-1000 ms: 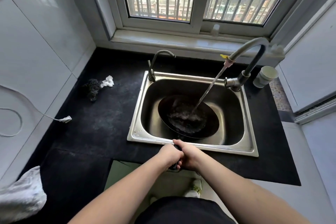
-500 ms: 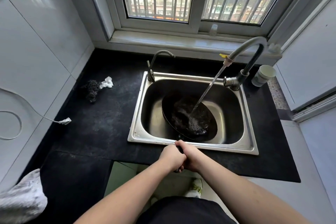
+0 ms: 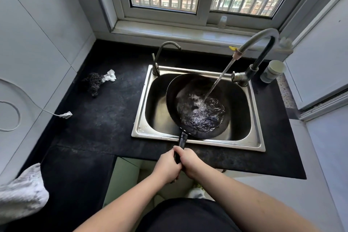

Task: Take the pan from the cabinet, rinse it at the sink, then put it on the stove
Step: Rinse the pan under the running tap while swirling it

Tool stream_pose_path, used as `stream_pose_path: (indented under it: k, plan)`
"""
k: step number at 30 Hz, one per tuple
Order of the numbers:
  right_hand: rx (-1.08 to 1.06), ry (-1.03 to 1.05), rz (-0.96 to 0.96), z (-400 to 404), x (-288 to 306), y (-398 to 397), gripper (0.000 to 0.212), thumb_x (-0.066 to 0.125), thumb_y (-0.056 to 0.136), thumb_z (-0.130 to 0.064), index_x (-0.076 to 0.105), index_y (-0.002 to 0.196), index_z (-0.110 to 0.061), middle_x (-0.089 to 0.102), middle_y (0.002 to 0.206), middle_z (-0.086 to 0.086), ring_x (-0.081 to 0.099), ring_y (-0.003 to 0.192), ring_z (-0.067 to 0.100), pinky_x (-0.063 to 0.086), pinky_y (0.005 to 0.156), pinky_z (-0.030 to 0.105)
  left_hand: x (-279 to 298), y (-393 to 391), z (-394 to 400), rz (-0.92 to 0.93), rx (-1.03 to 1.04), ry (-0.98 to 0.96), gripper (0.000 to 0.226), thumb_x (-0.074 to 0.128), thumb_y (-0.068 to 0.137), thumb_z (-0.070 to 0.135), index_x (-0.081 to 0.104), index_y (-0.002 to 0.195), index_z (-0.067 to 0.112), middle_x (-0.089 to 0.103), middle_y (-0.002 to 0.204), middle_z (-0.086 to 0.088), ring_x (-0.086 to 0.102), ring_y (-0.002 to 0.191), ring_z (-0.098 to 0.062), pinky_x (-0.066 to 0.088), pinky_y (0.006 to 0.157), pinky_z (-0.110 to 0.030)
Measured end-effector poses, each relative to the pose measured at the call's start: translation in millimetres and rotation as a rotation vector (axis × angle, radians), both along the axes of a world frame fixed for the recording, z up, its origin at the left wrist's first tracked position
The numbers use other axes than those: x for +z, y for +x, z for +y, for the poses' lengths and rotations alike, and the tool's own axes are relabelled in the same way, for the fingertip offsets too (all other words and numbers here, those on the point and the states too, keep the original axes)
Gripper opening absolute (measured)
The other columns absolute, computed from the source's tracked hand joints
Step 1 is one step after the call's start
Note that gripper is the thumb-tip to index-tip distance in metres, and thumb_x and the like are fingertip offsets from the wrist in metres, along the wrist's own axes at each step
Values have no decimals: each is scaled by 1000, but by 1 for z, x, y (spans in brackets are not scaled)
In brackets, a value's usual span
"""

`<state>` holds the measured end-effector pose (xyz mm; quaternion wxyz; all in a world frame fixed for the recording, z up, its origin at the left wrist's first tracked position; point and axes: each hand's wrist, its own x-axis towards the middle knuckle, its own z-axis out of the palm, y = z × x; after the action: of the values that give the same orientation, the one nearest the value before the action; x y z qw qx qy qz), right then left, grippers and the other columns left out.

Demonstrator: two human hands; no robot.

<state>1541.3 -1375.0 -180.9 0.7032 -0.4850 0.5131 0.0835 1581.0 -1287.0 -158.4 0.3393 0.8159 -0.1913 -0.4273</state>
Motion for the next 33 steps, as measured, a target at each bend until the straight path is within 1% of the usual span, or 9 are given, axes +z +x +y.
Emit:
stream_pose_path:
  k: [3, 6, 8, 11, 22, 25, 28, 30, 33]
  plan:
    - [99, -101, 54, 11, -9, -4, 31, 59, 87, -37, 59, 81, -6, 62, 72, 8, 62, 66, 22, 48, 58, 29, -14, -7, 13, -13, -12, -5, 24, 60, 80, 25, 57, 104, 22, 68, 80, -3, 59, 40, -16, 48, 37, -29]
    - [226, -210, 134, 14, -41, -11, 52, 58, 76, -55, 65, 92, -6, 70, 87, 11, 69, 88, 30, 56, 79, 41, -23, -13, 21, -21, -7, -1, 21, 65, 78, 25, 55, 97, 24, 68, 79, 0, 66, 59, -23, 52, 47, -34]
    - [249, -266, 166, 19, -32, -12, 51, 57, 83, -52, 64, 99, -4, 70, 96, 13, 67, 94, 28, 54, 83, 36, -24, -17, 24, 48, 42, -36, 17, 61, 79, 23, 56, 96, 23, 66, 68, -2, 60, 47, -21, 45, 37, -29]
    - [246, -318, 211, 23, -13, -8, 46, 55, 90, -46, 62, 103, -2, 69, 102, 15, 65, 98, 29, 50, 85, 35, -23, -20, 23, 188, 125, -88, 10, 52, 86, 19, 55, 96, 20, 57, 55, -5, 46, 34, -18, 36, 34, -23]
    - [198, -317, 240, 31, -4, 5, 42, 53, 94, -38, 58, 111, 1, 66, 110, 17, 62, 106, 33, 47, 85, 32, -14, 1, 26, 325, 78, -127, 7, 45, 85, 14, 52, 87, 13, 50, 48, -6, 43, 31, -16, 31, 35, -19]
    - [164, -259, 220, 28, -3, 14, 41, 56, 91, -35, 62, 108, 2, 69, 106, 20, 66, 100, 35, 53, 87, 40, -11, 6, 21, 383, 121, -129, 19, 42, 77, 21, 49, 91, 10, 46, 45, -7, 40, 32, -16, 30, 38, -19]
    - [111, -190, 191, 20, -6, 21, 33, 59, 87, -31, 64, 96, 1, 71, 92, 21, 69, 80, 35, 57, 70, 40, -6, 8, 13, 410, 154, -134, 7, 43, 83, 16, 47, 85, 11, 44, 46, -7, 39, 33, -15, 31, 41, -20]
    - [63, -117, 167, 12, -1, 21, 24, 57, 91, -25, 61, 86, -2, 65, 75, 17, 62, 57, 30, 48, 46, 29, -2, 11, 8, 404, 164, -114, 10, 41, 89, 4, 48, 83, 9, 44, 48, -7, 39, 33, -14, 33, 37, -19]
    - [29, -53, 144, 2, 1, 22, 23, 55, 93, -22, 58, 79, -4, 60, 68, 15, 53, 43, 26, 36, 33, 21, 3, 15, -1, 380, 141, -93, 15, 43, 87, 0, 51, 78, 8, 47, 47, -5, 42, 33, -12, 36, 37, -19]
